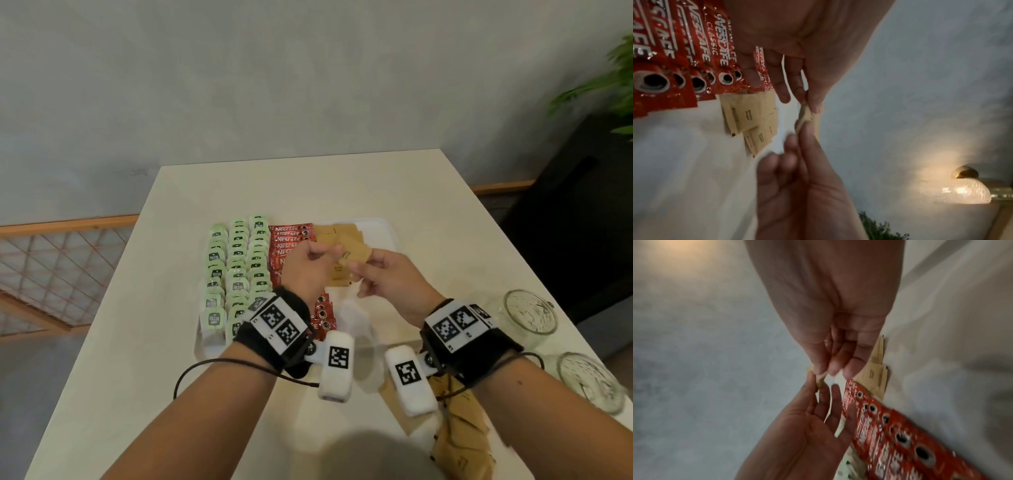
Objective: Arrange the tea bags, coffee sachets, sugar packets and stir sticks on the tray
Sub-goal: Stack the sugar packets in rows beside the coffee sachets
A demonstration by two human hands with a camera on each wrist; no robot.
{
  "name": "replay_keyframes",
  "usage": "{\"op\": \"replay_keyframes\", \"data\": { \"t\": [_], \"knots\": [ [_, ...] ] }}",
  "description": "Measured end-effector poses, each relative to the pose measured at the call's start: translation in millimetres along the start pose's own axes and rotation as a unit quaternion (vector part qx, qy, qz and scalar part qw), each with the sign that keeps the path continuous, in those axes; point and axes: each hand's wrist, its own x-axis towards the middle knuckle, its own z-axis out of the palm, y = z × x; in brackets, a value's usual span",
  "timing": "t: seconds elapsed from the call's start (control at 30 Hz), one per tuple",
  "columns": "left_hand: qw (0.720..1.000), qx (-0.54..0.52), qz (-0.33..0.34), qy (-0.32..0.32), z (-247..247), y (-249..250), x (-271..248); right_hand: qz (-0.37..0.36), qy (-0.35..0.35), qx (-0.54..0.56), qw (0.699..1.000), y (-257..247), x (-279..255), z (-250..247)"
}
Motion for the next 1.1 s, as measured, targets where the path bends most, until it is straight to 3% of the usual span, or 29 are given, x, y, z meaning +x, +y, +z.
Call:
{"op": "replay_keyframes", "data": {
  "t": [0.13, 0.23, 0.3, 0.4, 0.47, 0.63, 0.77, 0.87, 0.93, 1.1],
  "knots": [
    [0.993, 0.103, 0.061, 0.010, -4.7, 9.0, 13.2, -0.005, 0.091, -0.059, 0.994, -3.7, 14.4, -27.2],
    [0.965, 0.225, 0.135, 0.008, -6.9, 20.5, 24.9, 0.001, 0.088, -0.166, 0.982, -1.5, 25.9, -46.1],
    [0.909, 0.387, 0.151, -0.029, -3.3, 23.9, 31.5, 0.009, 0.044, -0.273, 0.961, -0.6, 33.4, -53.8],
    [0.798, 0.580, 0.122, -0.115, 9.2, 21.8, 39.5, 0.007, 0.004, -0.419, 0.908, -4.5, 45.2, -56.8],
    [0.766, 0.616, 0.097, -0.157, 17.5, 18.5, 44.8, 0.007, 0.005, -0.469, 0.883, -7.4, 53.6, -53.9],
    [0.734, 0.650, 0.057, -0.186, 26.5, 14.4, 57.4, 0.010, -0.005, -0.520, 0.854, -6.8, 74.4, -44.4],
    [0.691, 0.702, 0.072, -0.160, 28.9, 10.7, 62.4, -0.011, -0.016, -0.569, 0.822, -9.8, 89.1, -38.2],
    [0.680, 0.715, 0.072, -0.145, 28.6, 9.4, 63.5, -0.019, -0.013, -0.590, 0.807, -10.5, 96.0, -32.1],
    [0.678, 0.717, 0.066, -0.151, 28.6, 11.7, 60.9, -0.020, 0.004, -0.582, 0.813, -10.6, 94.8, -32.3],
    [0.695, 0.695, 0.112, -0.149, 30.0, 24.2, 34.9, -0.030, 0.022, -0.490, 0.871, -20.1, 57.3, -49.1]
  ]
}}
